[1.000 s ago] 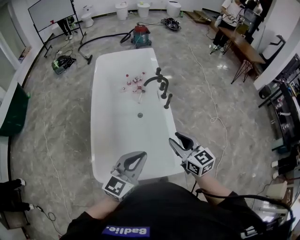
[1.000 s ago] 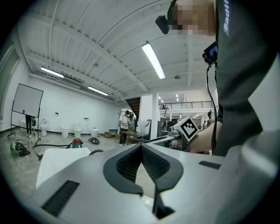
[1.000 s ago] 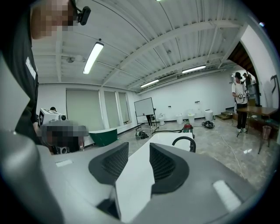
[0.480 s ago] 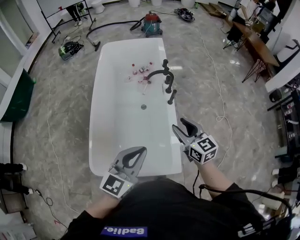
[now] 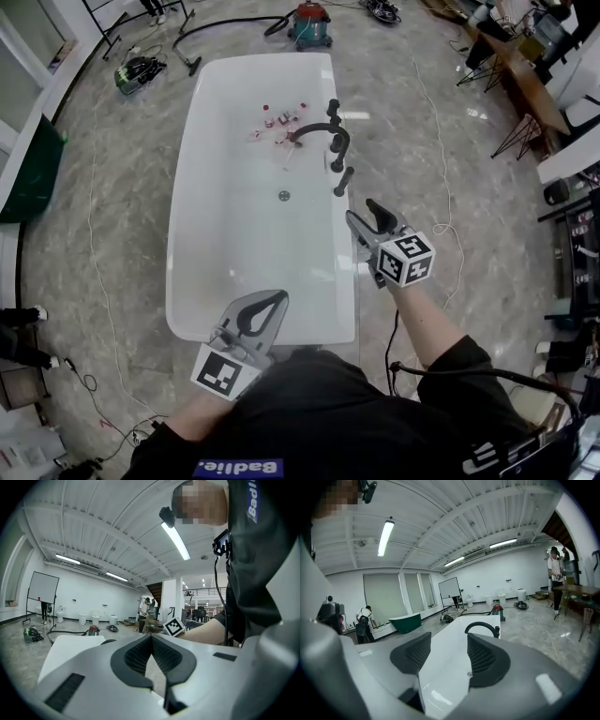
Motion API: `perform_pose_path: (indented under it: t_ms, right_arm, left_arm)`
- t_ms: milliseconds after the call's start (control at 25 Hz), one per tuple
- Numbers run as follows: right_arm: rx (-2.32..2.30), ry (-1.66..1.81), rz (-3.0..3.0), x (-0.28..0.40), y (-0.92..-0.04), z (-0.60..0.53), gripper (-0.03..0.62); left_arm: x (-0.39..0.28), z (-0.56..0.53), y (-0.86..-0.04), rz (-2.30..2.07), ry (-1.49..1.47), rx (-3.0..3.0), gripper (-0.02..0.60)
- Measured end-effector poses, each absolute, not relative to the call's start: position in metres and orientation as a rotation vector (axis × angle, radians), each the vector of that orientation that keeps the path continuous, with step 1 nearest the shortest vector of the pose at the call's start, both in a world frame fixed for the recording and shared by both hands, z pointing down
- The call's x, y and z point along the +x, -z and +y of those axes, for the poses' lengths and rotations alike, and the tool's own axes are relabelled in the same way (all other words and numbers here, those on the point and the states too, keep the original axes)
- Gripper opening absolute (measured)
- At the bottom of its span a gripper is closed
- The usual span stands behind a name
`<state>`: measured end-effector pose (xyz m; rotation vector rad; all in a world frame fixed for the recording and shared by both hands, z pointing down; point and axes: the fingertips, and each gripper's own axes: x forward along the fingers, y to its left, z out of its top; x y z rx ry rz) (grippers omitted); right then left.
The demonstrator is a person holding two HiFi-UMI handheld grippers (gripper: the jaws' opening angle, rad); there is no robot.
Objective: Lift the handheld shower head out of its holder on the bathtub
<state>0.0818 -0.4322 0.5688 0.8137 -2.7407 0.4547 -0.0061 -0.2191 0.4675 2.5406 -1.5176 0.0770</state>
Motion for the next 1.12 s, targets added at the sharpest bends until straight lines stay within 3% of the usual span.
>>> perform_pose_path:
  t_ms: [1120]
  right_arm:
    - [0.904,-0.483,-2.280,0.058,-0.816,-0.641,0.238]
  left_arm:
    - [-0.043,-0.260,-0.537,-1.556,-0.249,2.418,0.005]
